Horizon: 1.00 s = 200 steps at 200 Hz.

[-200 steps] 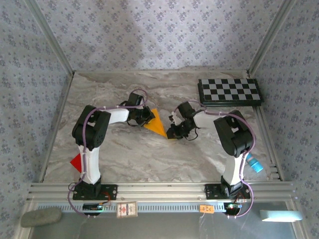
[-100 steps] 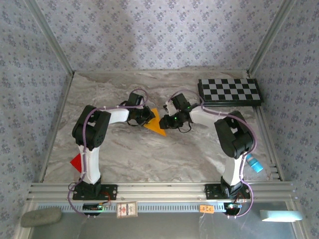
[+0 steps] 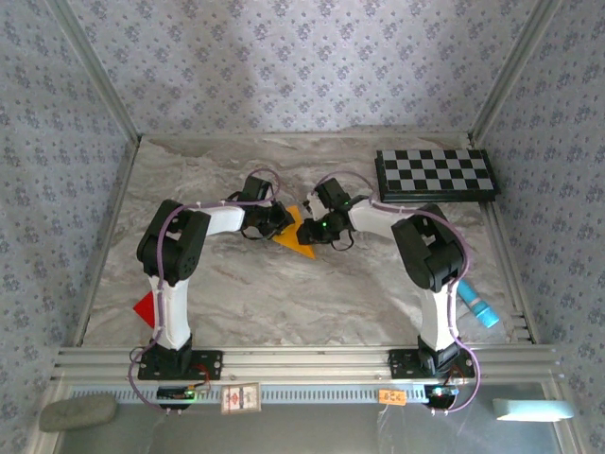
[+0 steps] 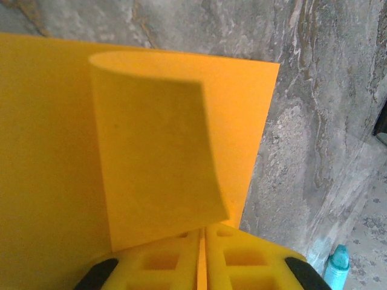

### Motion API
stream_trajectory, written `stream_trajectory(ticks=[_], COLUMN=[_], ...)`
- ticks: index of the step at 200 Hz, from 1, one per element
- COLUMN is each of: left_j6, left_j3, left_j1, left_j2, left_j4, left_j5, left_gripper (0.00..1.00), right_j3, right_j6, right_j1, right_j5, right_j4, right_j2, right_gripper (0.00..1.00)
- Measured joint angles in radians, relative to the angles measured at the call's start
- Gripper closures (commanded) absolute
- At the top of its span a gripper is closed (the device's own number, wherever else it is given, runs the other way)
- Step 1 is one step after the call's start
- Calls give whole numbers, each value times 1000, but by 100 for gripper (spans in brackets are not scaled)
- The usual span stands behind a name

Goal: Fold a paper plane with a square sheet of paper (pick it up from the middle)
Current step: Fourth fold the wing at the center of the table.

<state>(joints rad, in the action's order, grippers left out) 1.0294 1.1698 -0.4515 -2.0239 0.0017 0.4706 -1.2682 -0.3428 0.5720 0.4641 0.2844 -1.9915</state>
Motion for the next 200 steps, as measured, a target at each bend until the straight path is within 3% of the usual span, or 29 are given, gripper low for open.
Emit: stream_trajectory(ticks=[99,166,200], left_j6=[0,-19,-38], left_j3=[0,-57,-108], left_j1=[0,13,15], left_j2=[3,76,140], left_j4=[2,46,100], left_j5=[3,10,19], left_gripper=[86,74,73], right_j3=[0,40,46], right_j6=[3,-9,-27], right_j1=[-31,-74,-90], right_j5=[57,156,203], right_j4=[-6,-85,-111], right_j2=[-35,-50,-61], right_gripper=[85,92,95])
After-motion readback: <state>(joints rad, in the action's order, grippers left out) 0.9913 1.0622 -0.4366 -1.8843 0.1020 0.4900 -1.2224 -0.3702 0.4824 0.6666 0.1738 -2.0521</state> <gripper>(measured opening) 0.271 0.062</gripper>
